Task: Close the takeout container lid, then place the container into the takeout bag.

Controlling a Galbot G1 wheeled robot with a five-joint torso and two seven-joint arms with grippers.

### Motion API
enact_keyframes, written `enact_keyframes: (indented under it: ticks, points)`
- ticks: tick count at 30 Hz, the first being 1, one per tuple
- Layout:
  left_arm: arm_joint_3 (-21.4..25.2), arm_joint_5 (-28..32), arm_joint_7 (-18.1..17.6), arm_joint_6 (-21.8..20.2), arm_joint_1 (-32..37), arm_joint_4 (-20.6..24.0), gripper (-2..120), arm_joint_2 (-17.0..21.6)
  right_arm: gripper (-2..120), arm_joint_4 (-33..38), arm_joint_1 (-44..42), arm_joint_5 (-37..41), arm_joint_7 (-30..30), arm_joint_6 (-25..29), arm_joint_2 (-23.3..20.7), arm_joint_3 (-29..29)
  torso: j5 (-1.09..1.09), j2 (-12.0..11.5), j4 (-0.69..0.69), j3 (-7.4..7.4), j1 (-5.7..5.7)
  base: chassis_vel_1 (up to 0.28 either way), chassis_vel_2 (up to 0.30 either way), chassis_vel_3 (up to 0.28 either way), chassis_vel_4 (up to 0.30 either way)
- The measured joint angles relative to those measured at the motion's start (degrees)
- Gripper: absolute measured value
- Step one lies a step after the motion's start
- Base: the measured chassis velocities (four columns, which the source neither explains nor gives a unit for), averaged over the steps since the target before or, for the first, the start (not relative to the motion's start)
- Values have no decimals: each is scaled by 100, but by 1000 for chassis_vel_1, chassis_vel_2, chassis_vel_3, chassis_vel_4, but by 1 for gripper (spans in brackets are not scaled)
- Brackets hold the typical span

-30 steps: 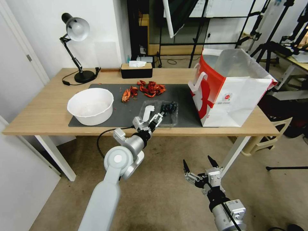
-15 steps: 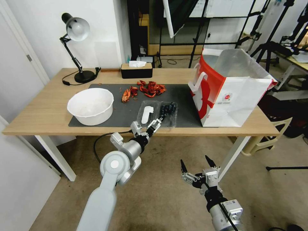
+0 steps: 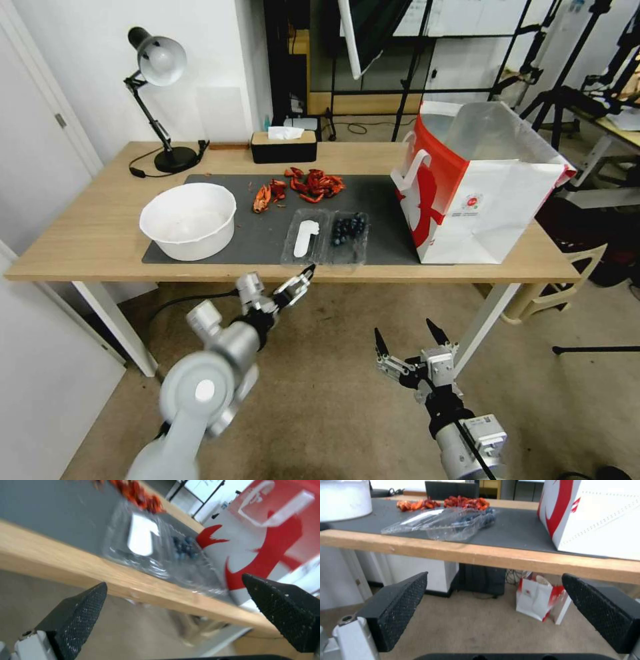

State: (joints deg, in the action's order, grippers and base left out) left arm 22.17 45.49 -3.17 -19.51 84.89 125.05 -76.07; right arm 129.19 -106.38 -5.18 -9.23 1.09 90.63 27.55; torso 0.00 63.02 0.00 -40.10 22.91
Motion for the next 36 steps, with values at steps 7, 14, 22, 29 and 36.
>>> enact_keyframes:
  ticks: [7,14,22,29,36]
  points:
    - [334,-2755,1041,1753,822,-372,100,62,100,-226,53,347,-295,639,3,130,1,1,1,0,0,0,0,0,0]
    - [650,-3646,1212,2681,1106,-669,100,-97,100,-543,171,729,-463,1119,10,256,0,0,0,0,0,0,0,0,0]
    - [756,-3657,1271,2900,1234,-773,100,-144,100,-670,173,821,-520,1266,51,295,1,0,0,-1,1,0,0,0,0]
    - [759,-3659,1261,2894,1219,-772,100,-138,100,-668,152,791,-536,1282,84,305,1,0,0,-1,1,0,0,0,0]
    - [656,-3505,1210,2828,1212,-768,100,-126,100,-644,151,786,-536,1283,93,310,1,0,0,0,1,0,0,0,0]
